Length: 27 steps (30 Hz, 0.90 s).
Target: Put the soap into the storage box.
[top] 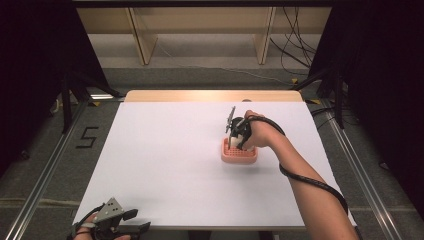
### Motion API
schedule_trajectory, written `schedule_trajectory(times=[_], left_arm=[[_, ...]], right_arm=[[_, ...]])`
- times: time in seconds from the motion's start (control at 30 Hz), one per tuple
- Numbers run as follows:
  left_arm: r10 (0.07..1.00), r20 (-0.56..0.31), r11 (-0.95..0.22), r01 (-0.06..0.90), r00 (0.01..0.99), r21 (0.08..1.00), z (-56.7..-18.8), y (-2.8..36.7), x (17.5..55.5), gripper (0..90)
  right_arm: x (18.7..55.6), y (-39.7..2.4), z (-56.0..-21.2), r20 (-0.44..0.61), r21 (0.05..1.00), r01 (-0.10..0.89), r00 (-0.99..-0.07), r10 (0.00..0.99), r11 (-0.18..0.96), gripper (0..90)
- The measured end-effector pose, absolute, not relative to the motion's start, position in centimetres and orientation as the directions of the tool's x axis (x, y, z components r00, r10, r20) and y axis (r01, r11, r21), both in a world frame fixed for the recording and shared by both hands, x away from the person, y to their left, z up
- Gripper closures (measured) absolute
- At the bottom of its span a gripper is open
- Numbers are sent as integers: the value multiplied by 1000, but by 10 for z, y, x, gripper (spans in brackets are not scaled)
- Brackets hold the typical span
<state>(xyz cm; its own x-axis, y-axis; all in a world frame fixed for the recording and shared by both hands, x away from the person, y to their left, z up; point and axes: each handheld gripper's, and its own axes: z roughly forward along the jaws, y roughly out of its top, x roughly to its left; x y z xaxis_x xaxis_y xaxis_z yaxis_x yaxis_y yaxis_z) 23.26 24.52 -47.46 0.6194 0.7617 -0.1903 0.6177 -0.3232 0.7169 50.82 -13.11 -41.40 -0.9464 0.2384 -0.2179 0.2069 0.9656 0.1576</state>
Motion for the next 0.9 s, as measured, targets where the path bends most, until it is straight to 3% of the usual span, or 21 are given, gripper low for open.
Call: schedule_trajectory(times=[0.9], left_arm=[[760, -188, -326, 616, 622, 717, -475, 245, 233, 352]], right_arm=[[511, -132, -421, -232, 141, 195, -947, 224, 971, 504]])
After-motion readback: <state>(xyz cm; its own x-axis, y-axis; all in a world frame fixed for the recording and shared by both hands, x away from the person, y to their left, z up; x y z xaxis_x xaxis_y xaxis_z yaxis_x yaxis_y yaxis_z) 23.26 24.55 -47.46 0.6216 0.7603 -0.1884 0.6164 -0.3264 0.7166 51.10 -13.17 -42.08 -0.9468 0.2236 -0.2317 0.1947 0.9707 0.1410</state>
